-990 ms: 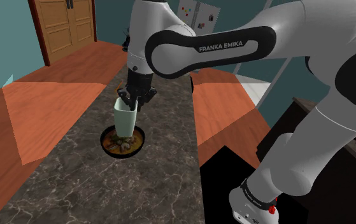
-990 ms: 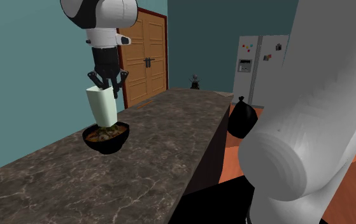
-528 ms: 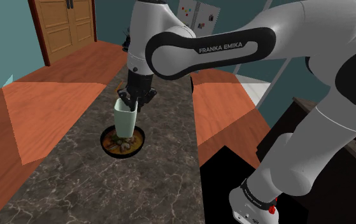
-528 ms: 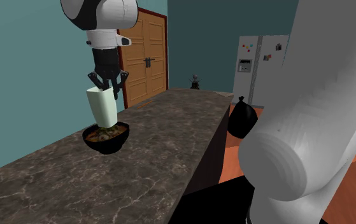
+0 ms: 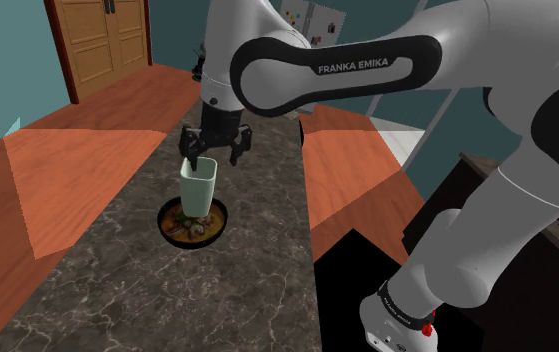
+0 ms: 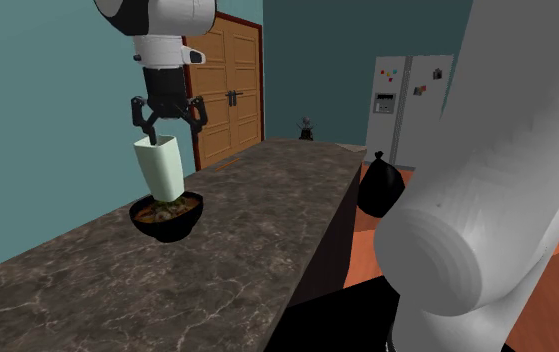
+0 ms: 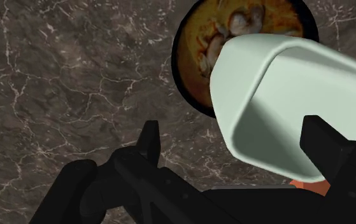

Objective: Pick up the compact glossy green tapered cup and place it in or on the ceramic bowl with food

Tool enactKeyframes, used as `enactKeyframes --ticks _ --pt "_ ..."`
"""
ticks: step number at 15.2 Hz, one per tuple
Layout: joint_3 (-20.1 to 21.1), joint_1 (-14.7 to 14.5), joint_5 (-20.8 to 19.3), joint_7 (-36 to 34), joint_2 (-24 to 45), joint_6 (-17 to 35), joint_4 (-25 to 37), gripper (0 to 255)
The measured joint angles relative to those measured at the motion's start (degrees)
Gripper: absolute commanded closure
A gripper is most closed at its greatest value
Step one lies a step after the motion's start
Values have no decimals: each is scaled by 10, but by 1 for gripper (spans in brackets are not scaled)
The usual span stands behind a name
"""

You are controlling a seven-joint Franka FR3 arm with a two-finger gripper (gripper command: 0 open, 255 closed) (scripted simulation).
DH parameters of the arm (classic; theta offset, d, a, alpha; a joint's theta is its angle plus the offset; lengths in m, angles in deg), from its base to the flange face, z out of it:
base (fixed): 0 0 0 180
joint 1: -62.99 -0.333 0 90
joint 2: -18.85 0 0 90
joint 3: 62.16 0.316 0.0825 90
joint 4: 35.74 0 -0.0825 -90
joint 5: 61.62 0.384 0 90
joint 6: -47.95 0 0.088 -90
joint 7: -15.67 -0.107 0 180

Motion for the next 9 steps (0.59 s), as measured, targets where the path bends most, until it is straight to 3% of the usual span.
enactKeyframes --ticks 3,9 --pt "0 0 4 3 -8 -41 33 0" --pt "0 0 4 4 -9 -47 39 0"
